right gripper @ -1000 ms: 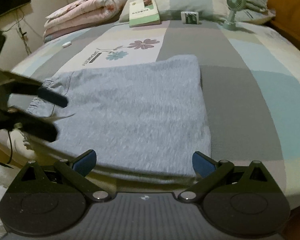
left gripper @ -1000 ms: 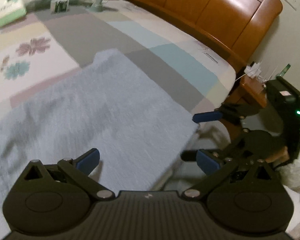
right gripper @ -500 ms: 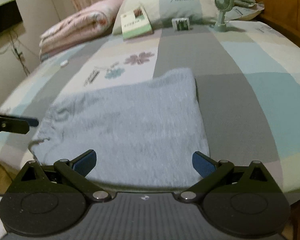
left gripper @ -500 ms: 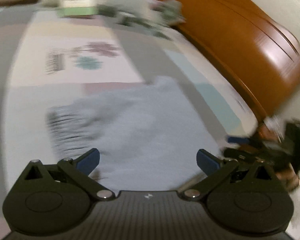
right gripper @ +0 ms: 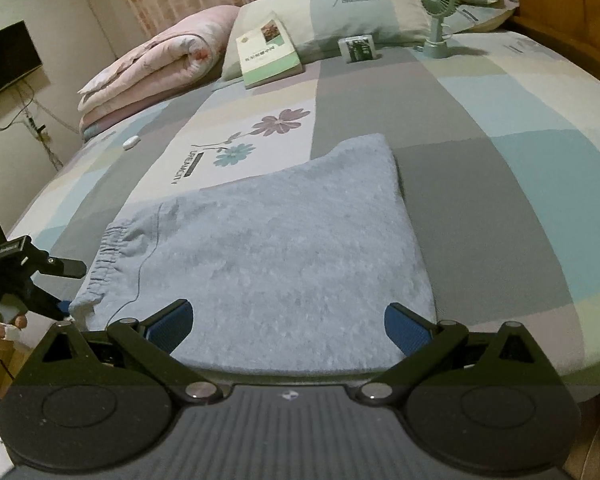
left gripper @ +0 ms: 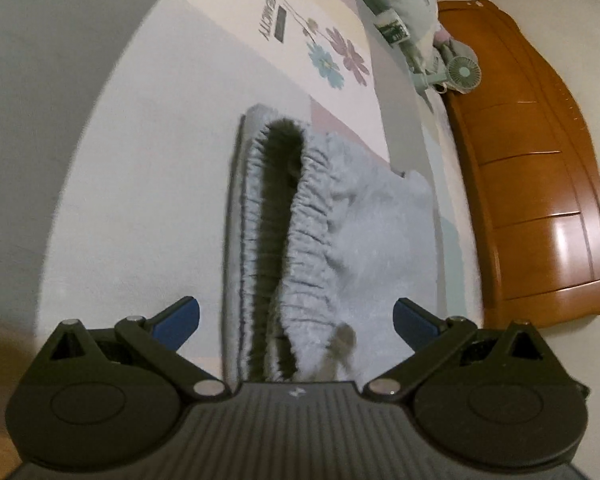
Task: Fold clothes
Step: 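Grasp the elastic waistband end of the grey pants with the left gripper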
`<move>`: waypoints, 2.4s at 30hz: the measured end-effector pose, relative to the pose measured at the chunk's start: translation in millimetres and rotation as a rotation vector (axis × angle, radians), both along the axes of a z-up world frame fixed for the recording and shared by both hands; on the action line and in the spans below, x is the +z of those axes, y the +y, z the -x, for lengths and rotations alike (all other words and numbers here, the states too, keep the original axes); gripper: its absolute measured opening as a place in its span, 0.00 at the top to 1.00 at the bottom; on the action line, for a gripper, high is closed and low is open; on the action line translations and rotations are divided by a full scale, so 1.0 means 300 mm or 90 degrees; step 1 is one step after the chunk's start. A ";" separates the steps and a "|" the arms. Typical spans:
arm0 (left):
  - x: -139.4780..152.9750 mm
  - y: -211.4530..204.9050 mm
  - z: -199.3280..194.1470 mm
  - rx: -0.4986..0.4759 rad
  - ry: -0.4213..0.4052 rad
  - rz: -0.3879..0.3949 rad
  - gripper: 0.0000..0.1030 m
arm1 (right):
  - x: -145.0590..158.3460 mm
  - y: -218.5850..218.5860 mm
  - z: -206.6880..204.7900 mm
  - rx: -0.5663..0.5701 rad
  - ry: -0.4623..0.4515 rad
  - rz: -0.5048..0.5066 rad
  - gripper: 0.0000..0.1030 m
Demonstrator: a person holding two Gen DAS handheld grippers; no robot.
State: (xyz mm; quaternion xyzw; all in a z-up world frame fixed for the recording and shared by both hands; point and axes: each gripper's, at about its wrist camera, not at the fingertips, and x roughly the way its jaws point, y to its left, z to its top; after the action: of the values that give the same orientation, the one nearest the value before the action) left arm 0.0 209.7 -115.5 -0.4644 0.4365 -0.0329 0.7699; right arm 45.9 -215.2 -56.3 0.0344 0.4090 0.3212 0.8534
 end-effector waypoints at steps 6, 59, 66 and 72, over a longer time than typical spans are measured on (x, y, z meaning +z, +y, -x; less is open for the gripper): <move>-0.034 -0.002 -0.103 -0.035 -0.014 0.042 0.01 | -0.014 -0.001 -0.021 -0.007 0.015 0.005 0.00; -0.071 -0.004 -0.258 -0.092 -0.011 0.109 0.01 | -0.255 0.022 -0.605 0.150 0.396 -0.237 0.00; -0.074 0.009 -0.222 -0.104 -0.045 0.118 0.01 | -0.258 0.008 -0.594 0.179 0.350 -0.264 0.00; -0.087 0.024 -0.217 -0.097 -0.042 0.138 0.01 | -0.257 0.016 -0.593 0.178 0.333 -0.257 0.00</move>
State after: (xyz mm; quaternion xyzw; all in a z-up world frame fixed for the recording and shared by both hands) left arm 65.1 216.8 -141.6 -0.5091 0.4386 -0.1534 0.7245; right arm 223.8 -210.4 -133.6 0.2273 0.5427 0.4894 0.6436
